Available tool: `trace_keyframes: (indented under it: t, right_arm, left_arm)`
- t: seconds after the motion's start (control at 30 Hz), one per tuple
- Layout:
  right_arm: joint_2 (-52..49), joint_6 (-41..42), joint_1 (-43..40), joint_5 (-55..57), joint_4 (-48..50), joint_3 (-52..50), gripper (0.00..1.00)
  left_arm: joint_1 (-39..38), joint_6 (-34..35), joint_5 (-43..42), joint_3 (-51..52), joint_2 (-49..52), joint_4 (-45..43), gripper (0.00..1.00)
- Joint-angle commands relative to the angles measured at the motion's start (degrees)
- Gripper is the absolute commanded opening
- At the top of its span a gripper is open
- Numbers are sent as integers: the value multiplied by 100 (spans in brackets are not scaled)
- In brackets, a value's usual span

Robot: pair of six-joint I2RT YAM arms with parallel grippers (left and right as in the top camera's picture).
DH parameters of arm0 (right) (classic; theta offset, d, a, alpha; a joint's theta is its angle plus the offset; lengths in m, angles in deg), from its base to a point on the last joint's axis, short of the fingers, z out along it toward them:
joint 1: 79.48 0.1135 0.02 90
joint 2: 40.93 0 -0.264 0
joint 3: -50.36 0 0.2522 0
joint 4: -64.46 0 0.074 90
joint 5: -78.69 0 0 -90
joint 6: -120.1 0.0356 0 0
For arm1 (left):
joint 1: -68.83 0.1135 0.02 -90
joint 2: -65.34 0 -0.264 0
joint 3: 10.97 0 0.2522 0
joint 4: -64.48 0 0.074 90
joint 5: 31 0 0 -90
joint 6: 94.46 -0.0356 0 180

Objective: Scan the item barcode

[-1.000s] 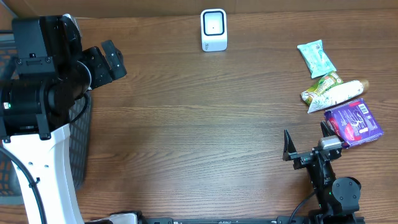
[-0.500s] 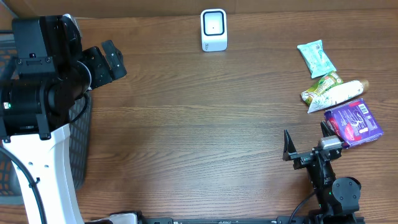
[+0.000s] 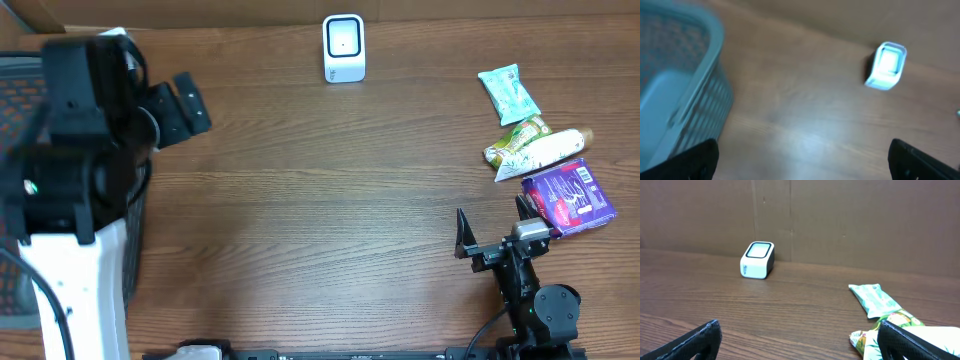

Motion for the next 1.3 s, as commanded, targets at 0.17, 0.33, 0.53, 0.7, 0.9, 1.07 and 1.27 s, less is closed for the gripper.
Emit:
trace_keyframes:
  t: [0.17,0.33,0.53,0.7,0.9,1.07,1.27]
  right_arm:
    - [61,13,26,72,17,-59,100]
    - [61,13,26,72,15,-59,100]
    - [61,13,26,72,15,-59,100]
    - [61,13,26,72,15,-59,100]
    - [61,13,26,72,17,-59,100]
    - [61,13,26,72,15,-59,100]
    - [61,13,26,72,15,-59,100]
  left_arm:
    - [-289,-1169,-278,2889,-2144,-2599,100]
    - [-289,-1519,-417,4590,-3283,-4022,100]
    - [-291,-1519,-422,6537,-4478,-5821,100]
    - [-289,-1593,-422,8028,-5418,-7423,99]
    - [-282,-2052,-439,9521,-6485,-8594,100]
    - [-282,-3139,-809,10316,-7108,-8939,100]
    - [-258,-3683,-966,11012,-7624,-8710,100]
